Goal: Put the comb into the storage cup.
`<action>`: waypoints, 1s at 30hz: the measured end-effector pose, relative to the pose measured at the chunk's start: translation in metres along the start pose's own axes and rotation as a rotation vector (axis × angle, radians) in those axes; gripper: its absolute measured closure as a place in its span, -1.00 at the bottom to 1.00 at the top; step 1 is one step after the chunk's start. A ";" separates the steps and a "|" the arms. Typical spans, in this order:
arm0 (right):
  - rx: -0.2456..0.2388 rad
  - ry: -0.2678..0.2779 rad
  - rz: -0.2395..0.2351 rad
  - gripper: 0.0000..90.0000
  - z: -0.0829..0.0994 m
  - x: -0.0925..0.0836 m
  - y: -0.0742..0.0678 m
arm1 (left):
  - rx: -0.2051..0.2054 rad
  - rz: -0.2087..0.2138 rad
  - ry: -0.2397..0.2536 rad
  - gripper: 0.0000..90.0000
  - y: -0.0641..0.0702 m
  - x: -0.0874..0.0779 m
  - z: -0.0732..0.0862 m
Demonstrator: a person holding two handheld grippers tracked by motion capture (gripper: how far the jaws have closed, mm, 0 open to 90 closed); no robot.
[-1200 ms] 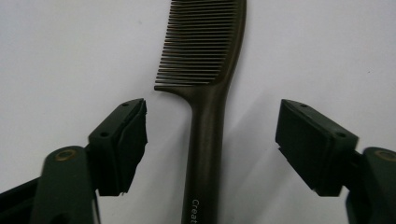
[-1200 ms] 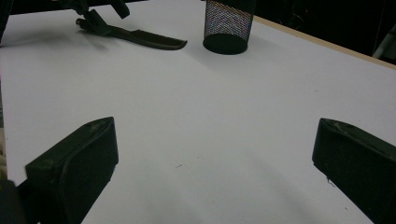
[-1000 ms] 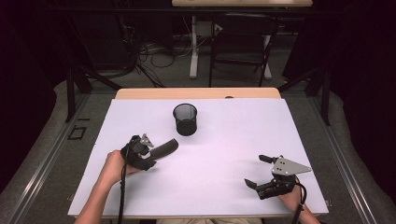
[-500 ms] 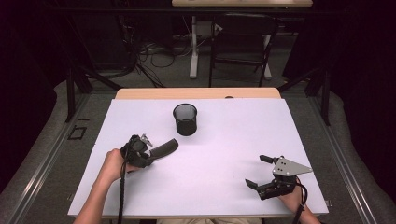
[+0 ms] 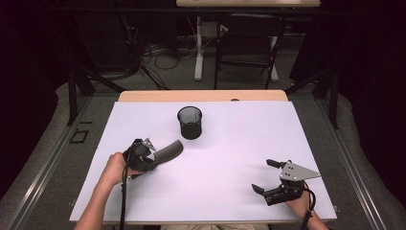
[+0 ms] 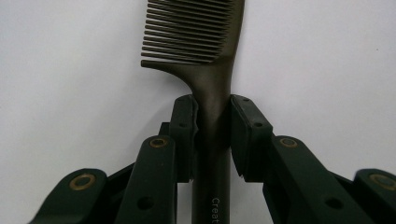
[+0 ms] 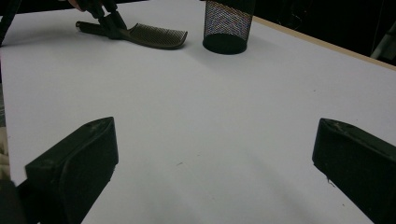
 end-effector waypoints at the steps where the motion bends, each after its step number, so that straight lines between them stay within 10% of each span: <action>1: 0.000 0.000 0.000 -1.00 0.000 0.000 0.000 | 0.000 -0.002 0.001 0.61 0.000 0.000 0.000; 30: -0.002 0.002 0.005 -1.00 0.000 -0.001 0.001 | -0.040 0.013 0.137 0.61 0.004 -0.016 0.000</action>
Point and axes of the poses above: each handheld gripper's, and its own axes: x roughly forward along the jaws, z roughly out of its underside, y roughly to its right, the point moved 7 cm from there along x, roughly forward along the jaws, and after that the axes turned 3 degrees about z, right-handed, at the moved point
